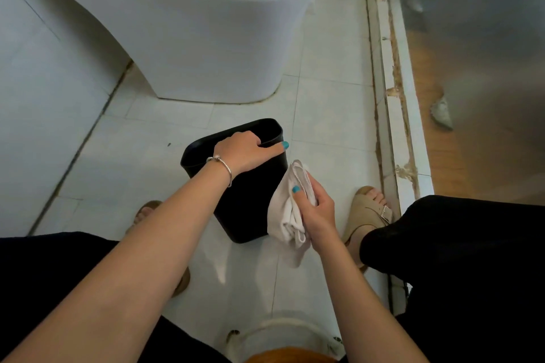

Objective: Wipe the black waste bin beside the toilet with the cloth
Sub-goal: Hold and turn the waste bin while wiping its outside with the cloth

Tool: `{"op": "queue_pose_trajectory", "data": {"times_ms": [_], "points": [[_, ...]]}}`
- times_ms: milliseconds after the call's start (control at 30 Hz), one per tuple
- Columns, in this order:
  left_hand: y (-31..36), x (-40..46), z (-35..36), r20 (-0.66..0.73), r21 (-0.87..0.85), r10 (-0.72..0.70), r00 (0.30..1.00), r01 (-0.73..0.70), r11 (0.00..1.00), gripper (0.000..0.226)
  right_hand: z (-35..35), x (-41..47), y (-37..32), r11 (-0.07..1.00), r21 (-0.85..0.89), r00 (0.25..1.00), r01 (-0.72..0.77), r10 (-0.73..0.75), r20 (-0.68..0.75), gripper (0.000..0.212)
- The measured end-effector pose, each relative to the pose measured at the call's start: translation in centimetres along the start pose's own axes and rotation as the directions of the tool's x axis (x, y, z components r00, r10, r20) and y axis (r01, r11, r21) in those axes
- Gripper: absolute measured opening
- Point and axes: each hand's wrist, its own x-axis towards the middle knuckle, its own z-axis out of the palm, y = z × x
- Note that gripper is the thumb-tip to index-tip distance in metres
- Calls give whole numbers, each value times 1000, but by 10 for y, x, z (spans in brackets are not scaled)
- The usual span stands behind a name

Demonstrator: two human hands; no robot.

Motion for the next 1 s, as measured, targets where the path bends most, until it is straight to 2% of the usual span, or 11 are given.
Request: {"op": "queue_pose_trajectory", "data": {"times_ms": [100, 267, 367, 567, 667, 767, 867, 967, 1000], "points": [[3, -1, 3, -16, -6, -35, 999, 35, 999, 74, -6, -1, -6, 1000, 5, 998, 4, -5, 67, 36], [4, -6, 14, -159, 156, 24, 987, 1, 988, 65, -11, -3, -12, 1000, -11, 991, 14, -13, 133, 39], [0, -14, 22, -227, 199, 3, 974, 43, 979, 58, -12, -5, -12, 1000, -12, 988, 0, 2, 157, 39], [-9, -30, 27, -308, 162, 32, 951, 19, 987, 36, -10, -8, -17, 1000, -24, 979, 1, 4, 203, 41], [-11, -27, 21, -269, 56, -41, 962, 58, 997, 37, -8, -10, -18, 1000, -19, 977, 0, 4, 215, 40], [-14, -23, 11, -150, -36, -116, 982, 112, 993, 31, -7, -11, -18, 1000, -24, 974, -6, 12, 226, 40], [-19, -24, 4, -50, -131, -123, 991, 115, 985, 25, -5, -13, -19, 1000, -20, 971, -3, 8, 238, 41], [-23, -24, -5, 96, -214, -122, 988, 140, 967, 77, -4, -13, -20, 1000, -18, 973, 3, 2, 233, 41], [-24, -23, -7, 137, -207, -127, 982, 154, 966, 84, -4, -13, -20, 1000, -17, 974, 6, -2, 226, 41]]}}
